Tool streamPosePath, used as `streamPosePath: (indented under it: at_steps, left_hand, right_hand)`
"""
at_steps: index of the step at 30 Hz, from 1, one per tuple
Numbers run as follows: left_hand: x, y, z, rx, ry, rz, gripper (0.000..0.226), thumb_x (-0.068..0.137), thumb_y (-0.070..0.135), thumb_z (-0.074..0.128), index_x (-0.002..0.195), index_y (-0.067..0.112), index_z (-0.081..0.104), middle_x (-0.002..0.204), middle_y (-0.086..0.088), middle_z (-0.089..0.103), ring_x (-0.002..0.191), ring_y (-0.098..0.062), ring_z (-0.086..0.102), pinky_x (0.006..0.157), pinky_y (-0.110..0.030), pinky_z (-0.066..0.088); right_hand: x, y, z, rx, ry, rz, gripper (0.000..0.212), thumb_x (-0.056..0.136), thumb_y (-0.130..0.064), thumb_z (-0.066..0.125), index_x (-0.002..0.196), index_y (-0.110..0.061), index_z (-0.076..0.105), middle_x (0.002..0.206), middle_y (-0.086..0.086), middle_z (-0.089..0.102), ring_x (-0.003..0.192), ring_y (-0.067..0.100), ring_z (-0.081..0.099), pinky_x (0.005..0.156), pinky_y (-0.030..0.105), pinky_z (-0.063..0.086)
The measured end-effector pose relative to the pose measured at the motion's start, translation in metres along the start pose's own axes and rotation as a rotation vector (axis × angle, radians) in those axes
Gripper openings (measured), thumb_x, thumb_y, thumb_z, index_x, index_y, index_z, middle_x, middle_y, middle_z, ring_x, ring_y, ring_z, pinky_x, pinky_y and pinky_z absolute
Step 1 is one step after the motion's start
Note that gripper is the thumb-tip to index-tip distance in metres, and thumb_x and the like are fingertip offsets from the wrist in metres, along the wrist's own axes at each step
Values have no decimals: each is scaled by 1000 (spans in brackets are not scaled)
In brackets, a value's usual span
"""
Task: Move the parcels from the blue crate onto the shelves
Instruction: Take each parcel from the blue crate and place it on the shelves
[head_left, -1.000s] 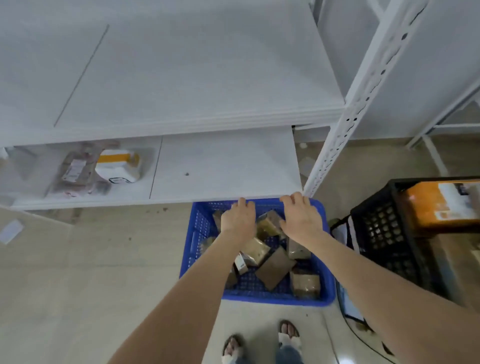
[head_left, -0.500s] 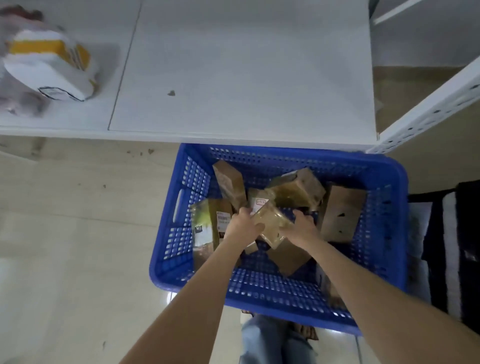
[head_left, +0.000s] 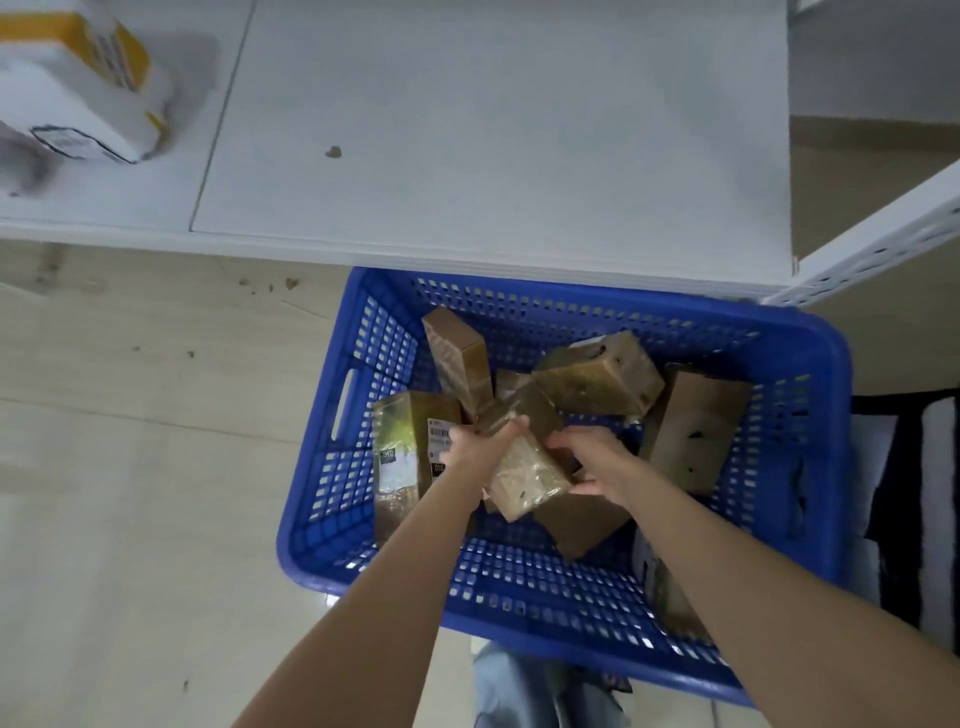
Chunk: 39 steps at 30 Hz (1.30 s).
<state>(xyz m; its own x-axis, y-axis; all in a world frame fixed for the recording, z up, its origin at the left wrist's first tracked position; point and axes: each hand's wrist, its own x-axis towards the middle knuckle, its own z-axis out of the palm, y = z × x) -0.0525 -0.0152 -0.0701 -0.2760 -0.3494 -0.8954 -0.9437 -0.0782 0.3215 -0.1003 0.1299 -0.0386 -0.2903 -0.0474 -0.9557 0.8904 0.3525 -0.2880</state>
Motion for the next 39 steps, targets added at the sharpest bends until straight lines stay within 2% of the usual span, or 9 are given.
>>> streamPosePath:
  at_steps: [5,9,13,18,21,25,28,32,39]
  left_hand:
    - [-116,52,-49,56,145,83,89,69,54,76,131,12,30,138,-10,31,123,-32,43,100,-43,40]
    - [-191,86,-88,72,223,166,80,71,45,77,129,13,32,133,-12,28,112,-32,47,85,-37,44]
    - [-269,118,-139,117,179,341,77,74,39,74,133,14,32,128,-9,34,108,-29,52,92,-43,51]
    - [-376,149,-210,153,-54,453,87,82,13,66,150,16,12,112,-4,50,89,-18,56,70,-26,49]
    - [-451,166,-245,196,-205,526,90,73,13,67,149,20,20,103,4,47,85,-14,52,69,-23,44]
    - [-522,182,-271,164,-263,611,93,51,20,61,140,25,38,106,-1,48,94,-19,47,79,-29,41]
    - [-552,186,-285,102,-194,679,74,57,20,56,130,30,49,110,-4,49,100,-20,46,81,-29,39]
    - [-573,190,-299,27,-87,761,51,78,30,61,129,30,53,116,-2,59,111,-20,53,97,-33,43]
    - [-578,182,-292,273,571,925,49,96,44,38,139,21,38,137,-4,50,123,-28,46,104,-48,34]
  right_hand:
    - [-89,-33,6,14,-52,-59,25,81,-11,70,106,-10,67,113,6,61,104,22,59,64,26,53]
    - [-182,-58,11,19,-139,-154,10,87,-5,66,95,-6,69,101,10,68,96,26,67,78,33,58]
    - [-270,-77,10,-177,-135,-309,22,92,-20,63,111,-8,64,91,7,70,86,23,66,87,33,50]
    - [-358,-114,-10,-70,185,-444,70,86,-55,59,138,-11,40,137,9,48,119,27,49,100,38,41]
    - [-416,-134,-23,-35,79,-443,87,84,-65,54,148,-13,29,149,9,35,131,31,39,108,47,35]
    - [-478,-141,-25,194,-273,-240,85,70,-74,61,130,-14,52,117,15,64,107,36,60,90,58,47]
    - [-506,-137,-21,246,-430,-244,71,72,-64,69,119,-13,61,108,21,69,104,39,64,87,60,48]
    - [-533,-134,-5,264,-416,-316,76,55,-41,85,120,-10,62,121,18,64,103,38,65,83,59,51]
    - [-567,-135,21,391,-368,-490,33,79,-17,76,105,-4,61,110,17,58,98,37,63,75,52,57]
